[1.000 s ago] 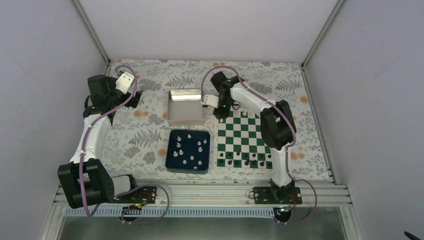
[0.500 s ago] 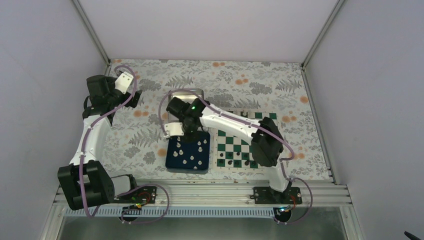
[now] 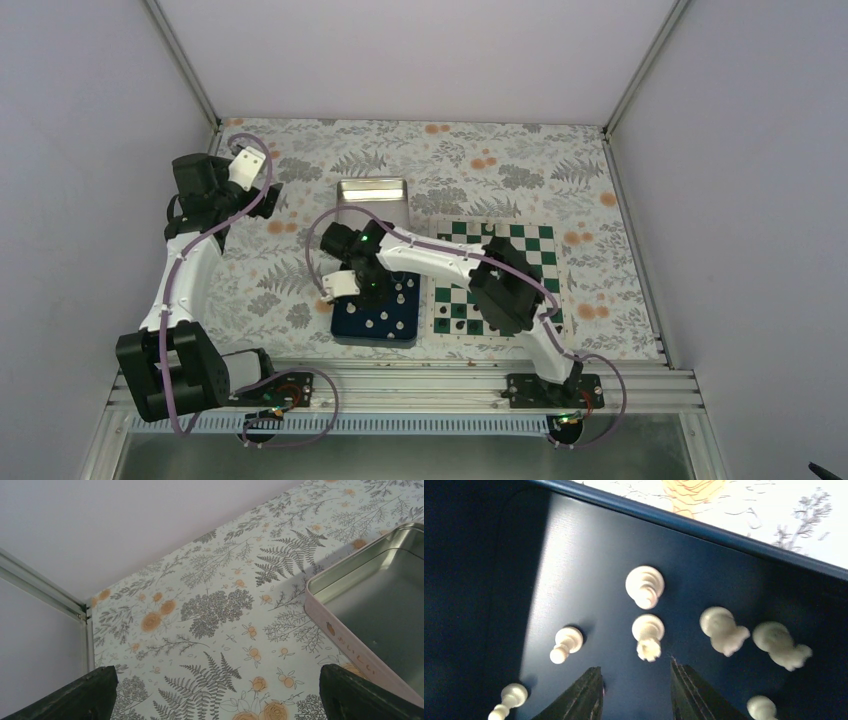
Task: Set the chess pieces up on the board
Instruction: Pick up the chess piece from the storage box.
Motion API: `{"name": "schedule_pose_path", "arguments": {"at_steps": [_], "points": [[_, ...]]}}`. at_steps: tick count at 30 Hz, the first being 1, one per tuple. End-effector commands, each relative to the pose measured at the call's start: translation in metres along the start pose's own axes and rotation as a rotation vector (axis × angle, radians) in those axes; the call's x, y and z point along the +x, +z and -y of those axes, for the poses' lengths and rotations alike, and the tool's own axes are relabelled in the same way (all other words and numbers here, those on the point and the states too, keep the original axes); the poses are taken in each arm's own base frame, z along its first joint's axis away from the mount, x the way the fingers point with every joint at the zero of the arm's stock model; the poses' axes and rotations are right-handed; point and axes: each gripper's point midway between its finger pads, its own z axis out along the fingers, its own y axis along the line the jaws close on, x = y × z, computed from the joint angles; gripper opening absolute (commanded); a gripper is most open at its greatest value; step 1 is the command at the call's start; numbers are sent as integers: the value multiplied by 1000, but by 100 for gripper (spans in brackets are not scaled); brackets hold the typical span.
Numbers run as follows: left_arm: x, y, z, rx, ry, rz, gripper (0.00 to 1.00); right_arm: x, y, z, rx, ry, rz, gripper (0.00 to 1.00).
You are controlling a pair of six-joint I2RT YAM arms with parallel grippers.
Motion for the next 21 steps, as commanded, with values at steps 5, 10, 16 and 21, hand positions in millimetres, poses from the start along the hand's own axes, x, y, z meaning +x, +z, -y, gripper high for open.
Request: {"name": "schedule_pose_path", "arguments": {"at_steps": [5,10,16,21], "points": [[-2,-5,-6,-20,10,25,100,-3,23,-8,-50,1,-6,36],[0,-7,-7,-22,8,29,100,-2,24,-3,-28,2,-20,36],[4,-6,-8,-18,2,25,100,-5,28,-3,-47,-3,-17,36],[9,-6,-9,-16,-3,24,100,-13,28,-2,-44,-2,8,34]]}}
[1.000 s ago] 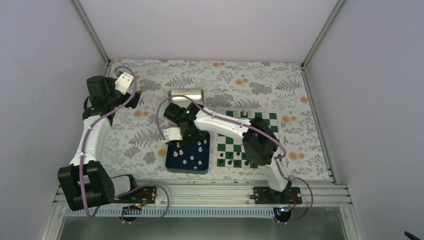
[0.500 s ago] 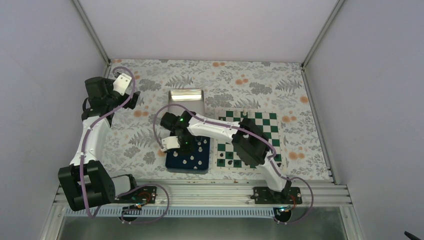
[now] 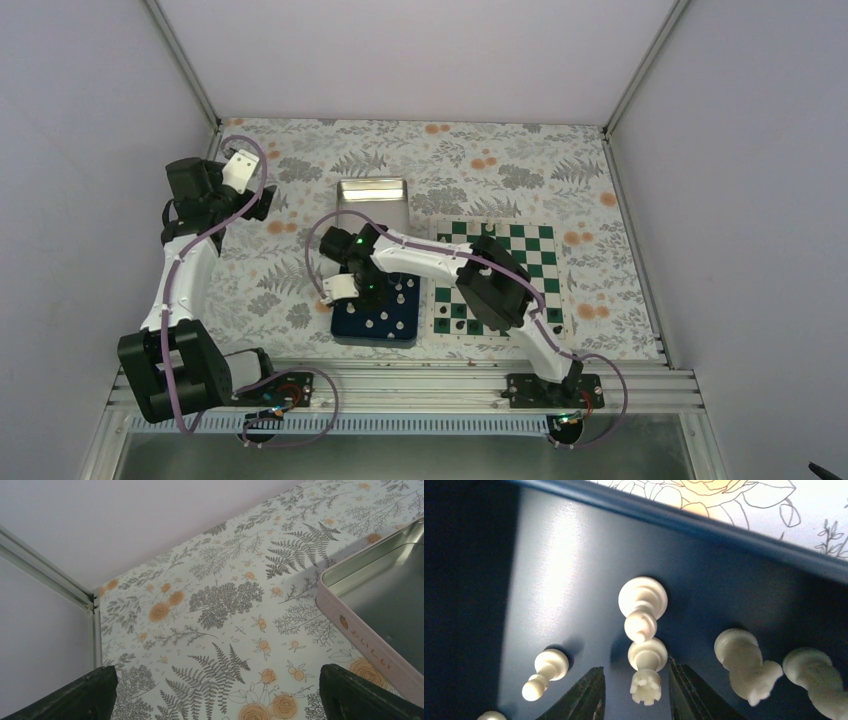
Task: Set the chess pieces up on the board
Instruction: Pick up the chess piece from the storage box.
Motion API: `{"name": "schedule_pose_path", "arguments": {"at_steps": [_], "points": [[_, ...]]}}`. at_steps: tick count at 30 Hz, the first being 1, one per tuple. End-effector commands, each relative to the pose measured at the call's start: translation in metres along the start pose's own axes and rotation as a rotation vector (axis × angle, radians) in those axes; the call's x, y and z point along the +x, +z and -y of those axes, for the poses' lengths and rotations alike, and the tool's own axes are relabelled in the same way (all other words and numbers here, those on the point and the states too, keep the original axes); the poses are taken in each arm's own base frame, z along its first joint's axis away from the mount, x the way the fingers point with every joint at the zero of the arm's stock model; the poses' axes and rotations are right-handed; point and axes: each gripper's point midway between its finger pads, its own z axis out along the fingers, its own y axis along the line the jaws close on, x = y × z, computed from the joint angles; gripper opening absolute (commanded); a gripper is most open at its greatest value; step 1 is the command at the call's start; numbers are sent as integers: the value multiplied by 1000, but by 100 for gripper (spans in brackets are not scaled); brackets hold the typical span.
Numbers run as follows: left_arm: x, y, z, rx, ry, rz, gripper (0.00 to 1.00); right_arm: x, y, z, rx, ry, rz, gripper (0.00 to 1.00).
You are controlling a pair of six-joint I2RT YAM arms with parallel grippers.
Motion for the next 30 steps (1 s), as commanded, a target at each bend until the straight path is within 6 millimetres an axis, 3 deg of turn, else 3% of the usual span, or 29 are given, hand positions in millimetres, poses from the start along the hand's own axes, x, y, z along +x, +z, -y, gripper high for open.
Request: {"name": "schedule_pose_path", "arguments": {"at_steps": [1,11,17,20,23,30], "points": [[0,-3,2,13,9,27,100,-14,0,0,3,-6,34,34],[1,-3,0,17,4,29,100,-20,-2,2,8,-1,49,27],[2,-4,0,18,2,27,100,-18,0,1,7,0,38,6],[2,-4,0,18,1,26,100,-14,-6,0,12,1,31,4],[1,-5,-1,17,1,28,100,-10,-22,2,38,12,33,4],[-5,-7,-2,22,-3,40,100,15,-104,25,167,115,91,4]]}}
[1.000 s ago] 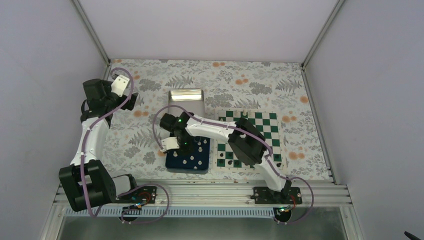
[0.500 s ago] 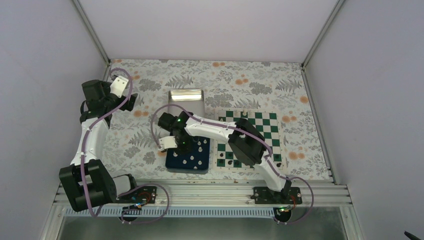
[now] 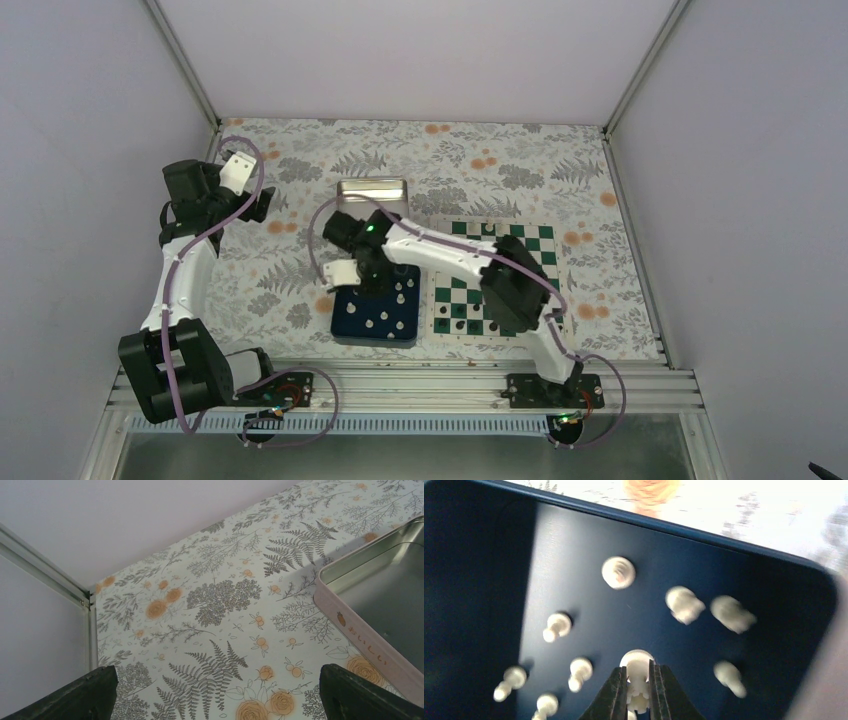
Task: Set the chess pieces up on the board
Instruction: Pick up the chess piece from the storage box, then place the chess piece on the chessboard.
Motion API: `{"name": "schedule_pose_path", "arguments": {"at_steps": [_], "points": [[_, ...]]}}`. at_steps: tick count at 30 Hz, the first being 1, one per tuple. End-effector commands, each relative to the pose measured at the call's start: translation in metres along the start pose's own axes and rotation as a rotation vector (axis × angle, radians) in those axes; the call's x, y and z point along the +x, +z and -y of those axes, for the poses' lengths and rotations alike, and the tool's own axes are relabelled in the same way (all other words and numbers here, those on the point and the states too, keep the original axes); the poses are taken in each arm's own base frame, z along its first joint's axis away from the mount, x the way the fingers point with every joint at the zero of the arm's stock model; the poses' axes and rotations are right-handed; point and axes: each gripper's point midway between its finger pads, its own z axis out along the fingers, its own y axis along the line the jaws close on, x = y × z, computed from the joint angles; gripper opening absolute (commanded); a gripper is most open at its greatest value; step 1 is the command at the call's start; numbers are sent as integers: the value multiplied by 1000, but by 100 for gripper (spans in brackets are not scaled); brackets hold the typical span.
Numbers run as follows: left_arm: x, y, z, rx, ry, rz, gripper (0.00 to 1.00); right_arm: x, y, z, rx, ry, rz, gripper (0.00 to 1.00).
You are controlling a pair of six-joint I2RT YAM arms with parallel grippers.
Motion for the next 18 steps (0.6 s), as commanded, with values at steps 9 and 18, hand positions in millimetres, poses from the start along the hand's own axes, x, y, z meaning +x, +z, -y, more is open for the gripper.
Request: {"name": "schedule_pose_path", "arguments": {"at_steps": [9,18], "points": [[-20,-4,1,39,-3,63,100,133,-146,99,284,377,85,4],[-23,-5,0,40,-6,67,100,282,-135,146,305,654,65,4]]}}
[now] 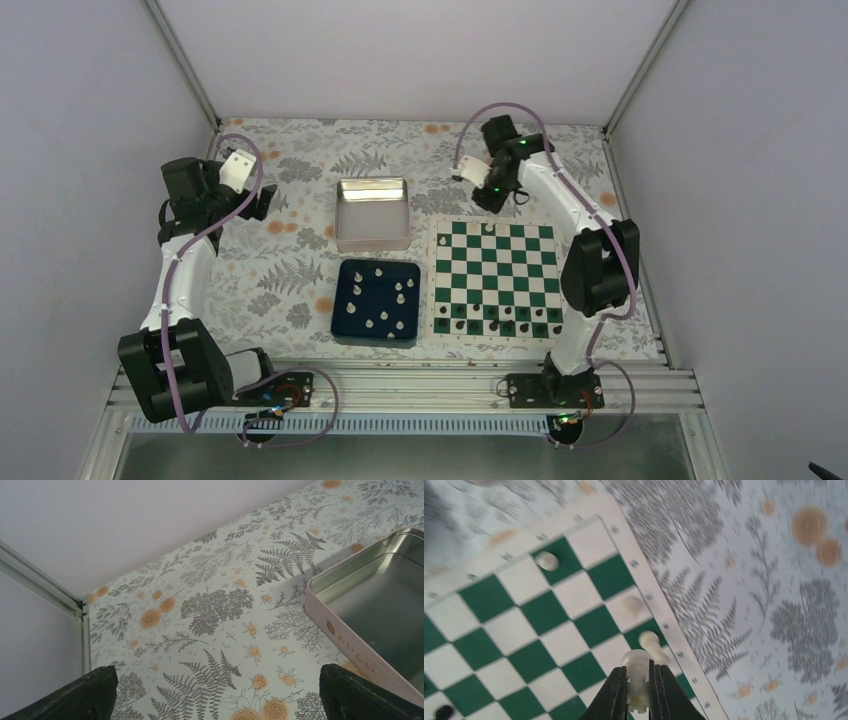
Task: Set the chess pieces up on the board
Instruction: Place the chess piece on the chessboard.
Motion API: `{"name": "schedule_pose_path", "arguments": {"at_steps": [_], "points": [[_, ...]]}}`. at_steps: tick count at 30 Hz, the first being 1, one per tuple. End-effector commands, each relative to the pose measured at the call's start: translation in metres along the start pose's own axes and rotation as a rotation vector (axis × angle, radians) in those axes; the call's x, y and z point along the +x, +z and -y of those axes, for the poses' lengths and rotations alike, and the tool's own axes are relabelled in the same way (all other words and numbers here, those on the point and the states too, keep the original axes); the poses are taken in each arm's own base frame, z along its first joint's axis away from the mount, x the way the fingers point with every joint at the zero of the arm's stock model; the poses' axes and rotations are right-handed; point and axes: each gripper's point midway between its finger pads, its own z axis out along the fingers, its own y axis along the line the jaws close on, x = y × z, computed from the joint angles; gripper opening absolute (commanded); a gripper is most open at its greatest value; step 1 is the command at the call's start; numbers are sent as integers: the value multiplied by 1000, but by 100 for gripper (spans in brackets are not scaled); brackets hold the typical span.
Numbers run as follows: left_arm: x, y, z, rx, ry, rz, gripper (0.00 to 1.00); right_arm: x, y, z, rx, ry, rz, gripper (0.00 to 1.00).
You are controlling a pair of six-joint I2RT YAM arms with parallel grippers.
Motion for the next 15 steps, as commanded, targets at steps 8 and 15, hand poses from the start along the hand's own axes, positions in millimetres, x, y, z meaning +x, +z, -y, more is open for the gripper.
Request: {"name": "schedule_pose_path", "arguments": {"at_steps": [8,15], "points": [[-14,-5,-5,-4,10,29,100,101,14,84,21,221,-38,5],[-17,0,-3,23,-4,45,100,157,27,87,-2,310,-84,5]]}}
